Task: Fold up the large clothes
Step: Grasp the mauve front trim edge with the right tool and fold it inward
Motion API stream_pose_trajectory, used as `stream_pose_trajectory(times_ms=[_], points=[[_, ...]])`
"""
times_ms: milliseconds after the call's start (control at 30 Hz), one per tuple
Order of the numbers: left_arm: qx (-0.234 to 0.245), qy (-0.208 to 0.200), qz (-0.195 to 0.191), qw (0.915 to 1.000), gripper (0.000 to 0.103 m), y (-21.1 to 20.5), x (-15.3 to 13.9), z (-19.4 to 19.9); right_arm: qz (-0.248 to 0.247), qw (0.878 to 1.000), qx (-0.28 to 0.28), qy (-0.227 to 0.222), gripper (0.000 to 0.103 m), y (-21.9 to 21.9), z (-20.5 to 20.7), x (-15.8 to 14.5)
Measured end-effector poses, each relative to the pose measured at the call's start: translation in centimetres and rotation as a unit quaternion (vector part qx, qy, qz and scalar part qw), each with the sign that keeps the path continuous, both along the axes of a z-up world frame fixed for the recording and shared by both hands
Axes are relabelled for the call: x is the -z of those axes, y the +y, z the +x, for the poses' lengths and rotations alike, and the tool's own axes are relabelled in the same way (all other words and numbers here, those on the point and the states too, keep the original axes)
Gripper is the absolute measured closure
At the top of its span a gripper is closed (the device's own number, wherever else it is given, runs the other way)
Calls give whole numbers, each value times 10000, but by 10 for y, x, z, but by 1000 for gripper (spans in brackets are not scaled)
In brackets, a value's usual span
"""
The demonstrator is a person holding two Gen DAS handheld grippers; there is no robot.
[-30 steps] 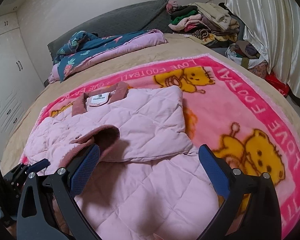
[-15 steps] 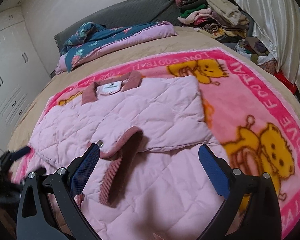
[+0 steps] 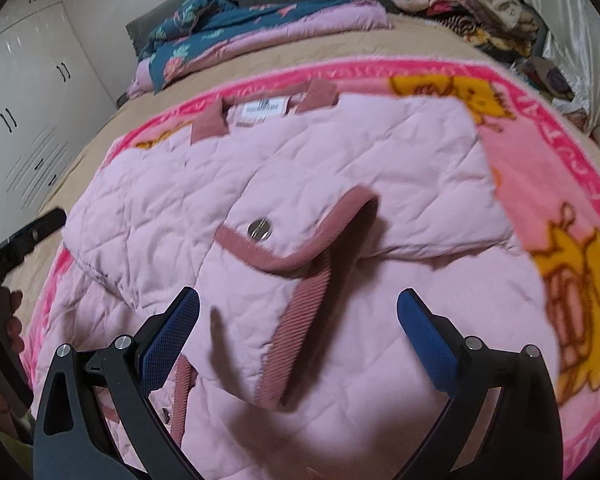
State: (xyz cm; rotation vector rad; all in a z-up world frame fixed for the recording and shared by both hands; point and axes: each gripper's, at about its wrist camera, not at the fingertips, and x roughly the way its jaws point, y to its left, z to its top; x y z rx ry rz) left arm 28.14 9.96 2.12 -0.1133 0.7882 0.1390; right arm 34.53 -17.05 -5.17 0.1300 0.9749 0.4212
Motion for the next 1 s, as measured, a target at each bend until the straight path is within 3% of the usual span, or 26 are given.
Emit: stream_pose_trajectory(times_ms=[167,233,333,400,467,733,1000], points=[[-82,26,-19,10000,9,10,6,5,59,9997,-60,241,5,10,4,15],[-100,37,-25,9999,9,13,8,7,86,9996,-132,225,13,14,4,17],[-143,67,-56,9999,9,16,12,9,120,9995,-274,72,42,19,3,11],[-165,79,-71,9998,9,18,13,11,197,9986,-469,-114,73,23,2,3],[-187,70,-62,9998,9,20,13,13,183,9972,-620,-387,81,25,0,-9],[-231,3,42,9997,9,22,4,20,-6,9851,-744,-1552,86,9,11,-82],[-203,-18,61,9998,9,21,0,29,-262,9840,-512,-1686,89,-9,47,-92]])
